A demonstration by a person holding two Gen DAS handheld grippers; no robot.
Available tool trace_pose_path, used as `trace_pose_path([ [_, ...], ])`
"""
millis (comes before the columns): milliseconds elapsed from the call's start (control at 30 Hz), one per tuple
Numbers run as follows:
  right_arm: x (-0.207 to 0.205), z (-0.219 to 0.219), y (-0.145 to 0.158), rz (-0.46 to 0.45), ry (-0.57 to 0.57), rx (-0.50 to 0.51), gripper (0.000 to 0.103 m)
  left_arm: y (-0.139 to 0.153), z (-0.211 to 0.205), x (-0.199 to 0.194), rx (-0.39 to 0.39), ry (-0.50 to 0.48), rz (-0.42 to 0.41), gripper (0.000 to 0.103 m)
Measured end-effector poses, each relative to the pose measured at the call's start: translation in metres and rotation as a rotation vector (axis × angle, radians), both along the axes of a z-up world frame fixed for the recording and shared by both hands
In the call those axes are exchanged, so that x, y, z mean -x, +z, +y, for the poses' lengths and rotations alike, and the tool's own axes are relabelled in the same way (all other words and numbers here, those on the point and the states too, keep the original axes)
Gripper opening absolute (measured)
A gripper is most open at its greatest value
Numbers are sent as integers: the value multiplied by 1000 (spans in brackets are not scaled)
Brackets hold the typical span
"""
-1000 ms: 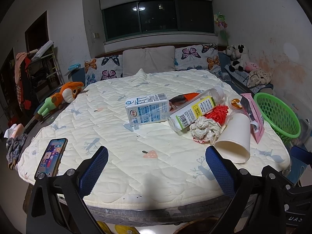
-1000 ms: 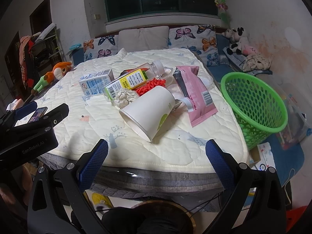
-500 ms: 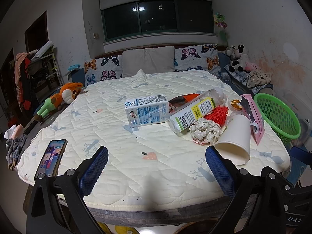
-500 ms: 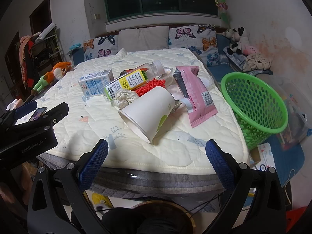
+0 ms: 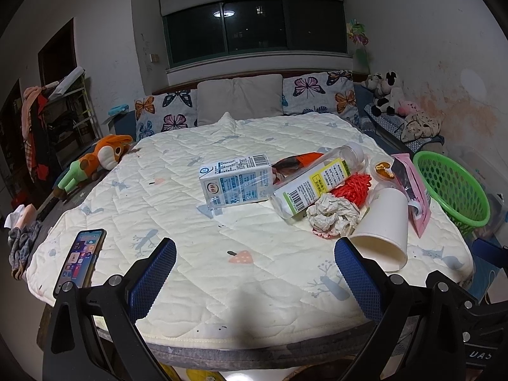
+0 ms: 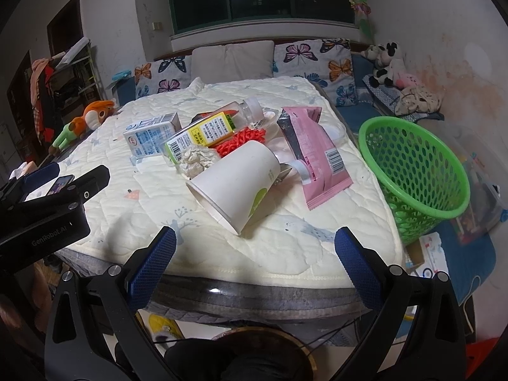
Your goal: Collect trash
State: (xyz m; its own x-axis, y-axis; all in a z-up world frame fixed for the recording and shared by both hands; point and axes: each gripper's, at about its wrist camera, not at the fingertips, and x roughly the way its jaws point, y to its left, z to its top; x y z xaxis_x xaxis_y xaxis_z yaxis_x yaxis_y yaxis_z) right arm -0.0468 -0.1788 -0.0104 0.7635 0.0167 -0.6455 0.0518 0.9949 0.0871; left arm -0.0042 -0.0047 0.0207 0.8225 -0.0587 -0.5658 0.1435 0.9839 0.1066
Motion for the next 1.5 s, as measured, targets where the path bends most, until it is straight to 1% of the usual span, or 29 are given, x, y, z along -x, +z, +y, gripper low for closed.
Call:
trace_pose_path([
  [233, -4, -5, -2, 2, 4, -4, 99, -3, -7, -13, -2, -7, 15, 97],
  [400, -13, -22, -3, 13, 6, -17, 99, -6, -10, -19, 3, -27, 25, 97],
  [600, -31, -45, 1, 25, 8, -47, 95, -11, -15, -27, -1, -72, 37, 97],
  [767, -50, -61, 5, 32, 17, -50, 91, -14, -20, -34, 20, -115, 59, 97],
  [867, -63, -69, 7, 38, 30, -47, 90, -14, -21, -38, 45, -147, 71, 97],
  [1033, -88, -78, 4, 50, 58, -8, 88, -16, -26, -40, 79, -218, 84, 97],
  [1133, -105, -86, -1, 74, 75, -31, 88, -18, -30, -41, 99, -263, 103, 97],
  [1267, -126, -93, -10, 110, 97, -24, 88, -20, -40, -44, 113, -329, 135, 97],
  [1400, -144, -98, -18, 144, 132, -38, 86, -20, -56, -54, 142, -405, 187, 97],
  [1500, -151, -103, -26, 168, 141, -63, 85, -22, -67, -63, 149, -441, 214, 97],
])
